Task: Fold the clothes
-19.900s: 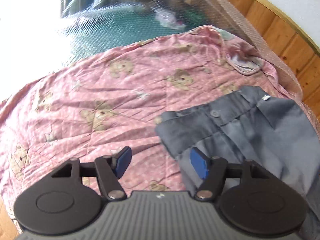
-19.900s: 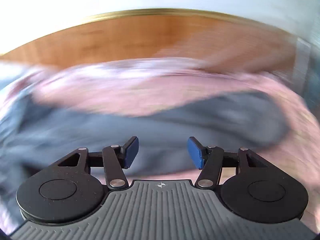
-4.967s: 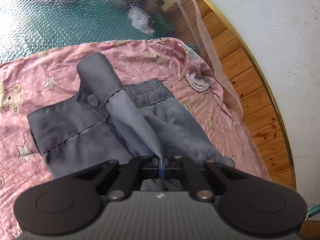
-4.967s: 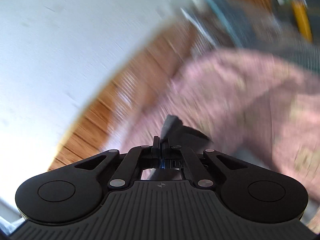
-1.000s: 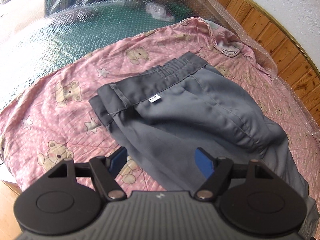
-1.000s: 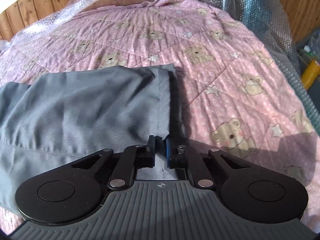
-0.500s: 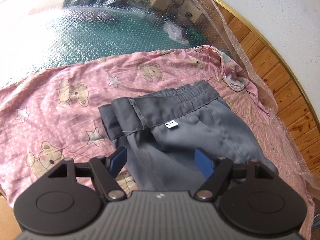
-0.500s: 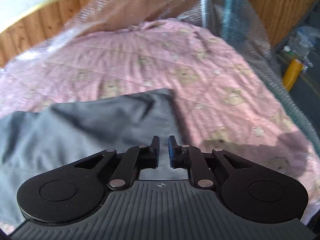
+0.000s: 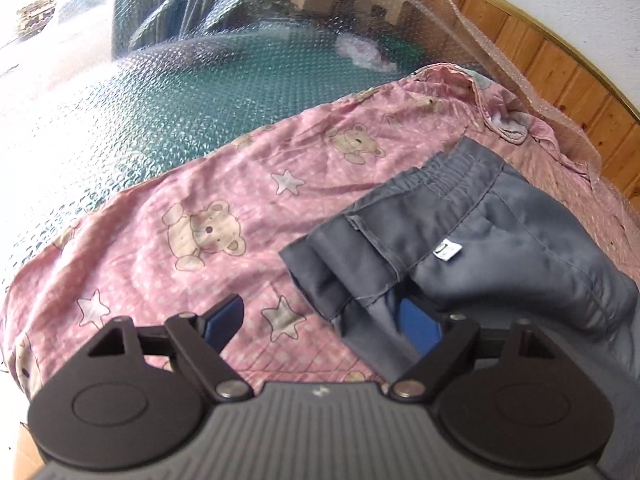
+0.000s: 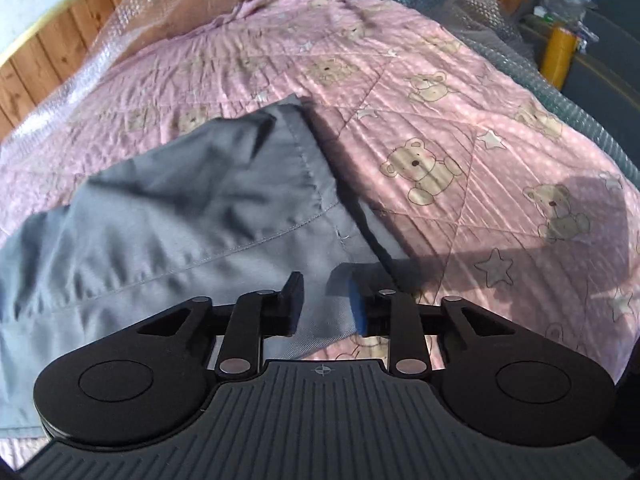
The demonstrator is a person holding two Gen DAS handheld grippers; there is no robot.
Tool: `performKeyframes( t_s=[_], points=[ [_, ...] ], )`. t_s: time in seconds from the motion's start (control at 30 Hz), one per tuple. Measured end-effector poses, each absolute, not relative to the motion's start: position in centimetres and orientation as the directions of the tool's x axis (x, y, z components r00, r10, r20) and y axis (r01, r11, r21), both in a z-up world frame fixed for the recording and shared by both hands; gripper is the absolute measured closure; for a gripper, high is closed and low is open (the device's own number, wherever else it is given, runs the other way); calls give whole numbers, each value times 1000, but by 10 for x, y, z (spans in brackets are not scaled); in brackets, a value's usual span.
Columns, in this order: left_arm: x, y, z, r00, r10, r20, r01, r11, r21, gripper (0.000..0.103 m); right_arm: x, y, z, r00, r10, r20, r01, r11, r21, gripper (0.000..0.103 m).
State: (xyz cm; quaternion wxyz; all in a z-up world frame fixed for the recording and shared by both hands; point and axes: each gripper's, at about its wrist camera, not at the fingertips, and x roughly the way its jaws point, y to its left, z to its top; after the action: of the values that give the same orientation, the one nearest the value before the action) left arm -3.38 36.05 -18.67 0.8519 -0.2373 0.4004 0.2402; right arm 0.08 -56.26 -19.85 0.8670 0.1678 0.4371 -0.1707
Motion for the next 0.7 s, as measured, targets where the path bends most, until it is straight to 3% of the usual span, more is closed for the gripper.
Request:
performKeyframes(
  t_s=[0.07, 0.13, 0.23, 0.33, 0.47, 0.53, 0.57, 0.7],
  points=[
    [-40, 361, -190, 585, 182, -790, -588, 766, -259, 15, -15, -552, -191, 610, -108, -785, 435, 874, 218, 55],
    [-44, 364, -198, 578, 173, -798, -599, 754, -270, 15, -23, -538, -189, 649, -59, -759, 410, 867, 283, 51],
    [-51, 379, -212, 526, 198, -827, -681, 681, -270, 15, -24, -523, -204, 628, -8, -778, 403, 859, 316, 48],
    [-65, 393, -211, 583, 148, -799, -693, 604, -394, 14, -37, -533, -219, 601, -44, -798, 529, 770, 356, 48],
    [-71, 396, -218, 670, 53, -740, -664, 490, -566, 10, -73, -547, -227, 713, 31, -700, 555, 585, 592, 43],
    [-66, 391, -222, 676, 50, -735, -663, 476, -577, 8, -83, -550, -238, 738, 53, -673, 565, 495, 660, 43],
    [-62, 387, -223, 677, 59, -734, -660, 489, -570, 1, -87, -551, -243, 750, 63, -658, 568, 448, 690, 43],
    [-43, 375, -222, 689, 50, -723, -630, 535, -563, 2, -89, -553, -260, 795, 59, -604, 553, 339, 761, 43]
  ],
)
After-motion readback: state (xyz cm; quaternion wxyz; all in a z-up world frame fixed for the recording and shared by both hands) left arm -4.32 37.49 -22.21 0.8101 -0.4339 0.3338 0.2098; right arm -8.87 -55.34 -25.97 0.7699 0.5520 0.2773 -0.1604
